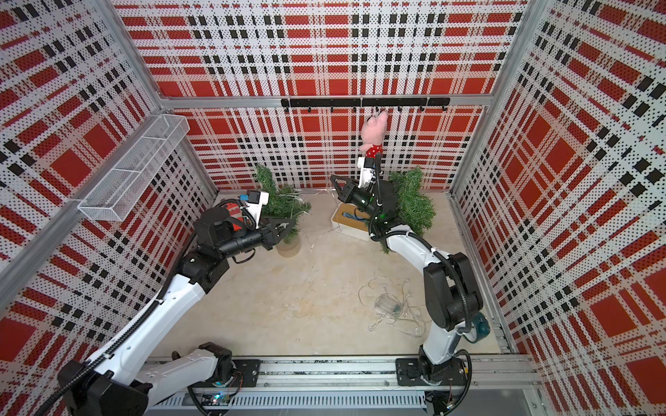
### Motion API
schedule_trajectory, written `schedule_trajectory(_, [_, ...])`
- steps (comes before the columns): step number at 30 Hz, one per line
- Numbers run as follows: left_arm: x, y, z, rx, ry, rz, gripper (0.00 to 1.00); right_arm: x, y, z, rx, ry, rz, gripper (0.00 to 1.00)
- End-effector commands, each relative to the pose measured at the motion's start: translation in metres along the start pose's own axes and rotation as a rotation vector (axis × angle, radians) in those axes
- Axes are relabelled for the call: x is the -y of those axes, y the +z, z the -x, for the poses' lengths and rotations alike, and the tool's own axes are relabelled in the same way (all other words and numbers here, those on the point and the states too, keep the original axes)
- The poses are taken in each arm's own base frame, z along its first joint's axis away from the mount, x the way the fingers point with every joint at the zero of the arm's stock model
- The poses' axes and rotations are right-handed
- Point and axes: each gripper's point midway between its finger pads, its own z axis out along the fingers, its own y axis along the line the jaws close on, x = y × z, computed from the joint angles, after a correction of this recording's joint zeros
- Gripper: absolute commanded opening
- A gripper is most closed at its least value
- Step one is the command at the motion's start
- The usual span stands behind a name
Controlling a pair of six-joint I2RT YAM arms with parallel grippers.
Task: Wrap string light around the christmas tree
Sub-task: Wrap the light string around the Christmas tree.
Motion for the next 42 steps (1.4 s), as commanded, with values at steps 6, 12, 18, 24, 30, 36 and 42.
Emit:
schedule_trajectory(6, [-0.069, -0.002, -0.025, 0.045, -0.102, 0.223, 0.28, -0.04, -0.011, -0.003, 0.003, 0.036, 0.109, 0.0])
schedule_trajectory(12, [-0.06, -0.008, -0.017, 0.03, -0.045, 0.16, 0.37, -0.046, -0.022, 0.016, -0.004, -0.138, -0.02, 0.0])
schedule_trajectory(18, [-0.073, -0.041, 0.003, 0.09, -0.028, 0.237, 0.55, -0.085, -0.015, 0.023, -0.003, -0.139, 0.103, 0.0])
schedule_trajectory(24, [-0.106, -0.072, 0.025, 0.118, 0.024, 0.436, 0.62, -0.127, -0.009, 0.036, -0.018, -0.29, 0.118, 0.0])
schedule_trajectory(30, [-0.103, -0.074, 0.051, 0.211, 0.018, 0.421, 0.67, -0.168, -0.001, 0.067, 0.002, -0.366, 0.18, 0.0])
schedule_trajectory(36, [-0.092, -0.07, 0.062, 0.251, 0.058, 0.409, 0.67, -0.191, 0.0, 0.087, 0.047, -0.393, 0.221, 0.0])
schedule_trajectory(42, [-0.071, -0.049, 0.055, 0.237, 0.093, 0.356, 0.68, -0.19, 0.002, 0.078, 0.028, -0.381, 0.228, 0.0])
